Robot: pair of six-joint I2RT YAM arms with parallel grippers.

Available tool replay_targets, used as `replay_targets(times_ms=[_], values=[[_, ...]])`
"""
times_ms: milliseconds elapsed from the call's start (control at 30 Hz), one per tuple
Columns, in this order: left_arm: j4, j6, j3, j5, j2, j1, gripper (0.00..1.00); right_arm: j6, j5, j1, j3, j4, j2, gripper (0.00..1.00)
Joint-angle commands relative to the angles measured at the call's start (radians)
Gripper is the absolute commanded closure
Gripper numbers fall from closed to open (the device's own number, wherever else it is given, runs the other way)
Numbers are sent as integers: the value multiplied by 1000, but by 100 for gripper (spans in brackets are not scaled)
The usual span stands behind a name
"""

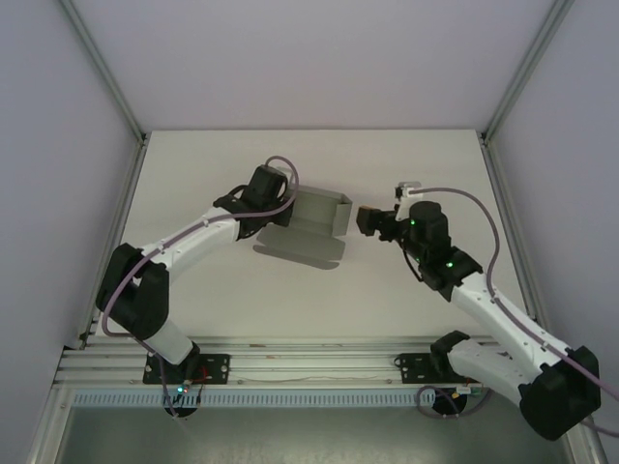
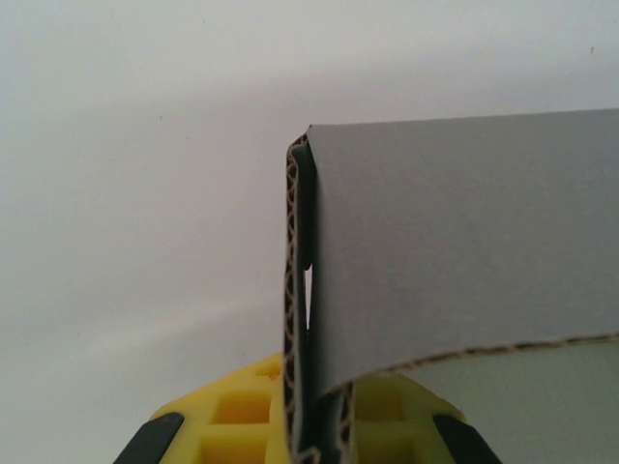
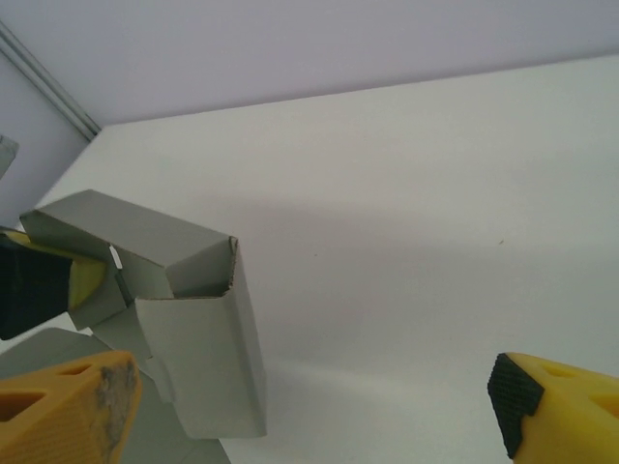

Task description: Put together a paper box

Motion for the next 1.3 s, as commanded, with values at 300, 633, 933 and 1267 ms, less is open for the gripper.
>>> replay_targets(times_ms=[300, 633, 933, 1267], values=[[91, -52, -29, 19, -30, -1, 100, -76, -437, -53, 104, 45, 262, 30], [105, -65, -38, 30, -36, -1, 100, -103, -385, -26, 255, 2, 452, 41], [109, -102, -27, 11, -23, -3, 100, -82, -57, 74, 339, -32, 545, 40], [109, -145, -16, -28, -20, -22, 100, -25, 293, 150, 419, -80, 623, 58]])
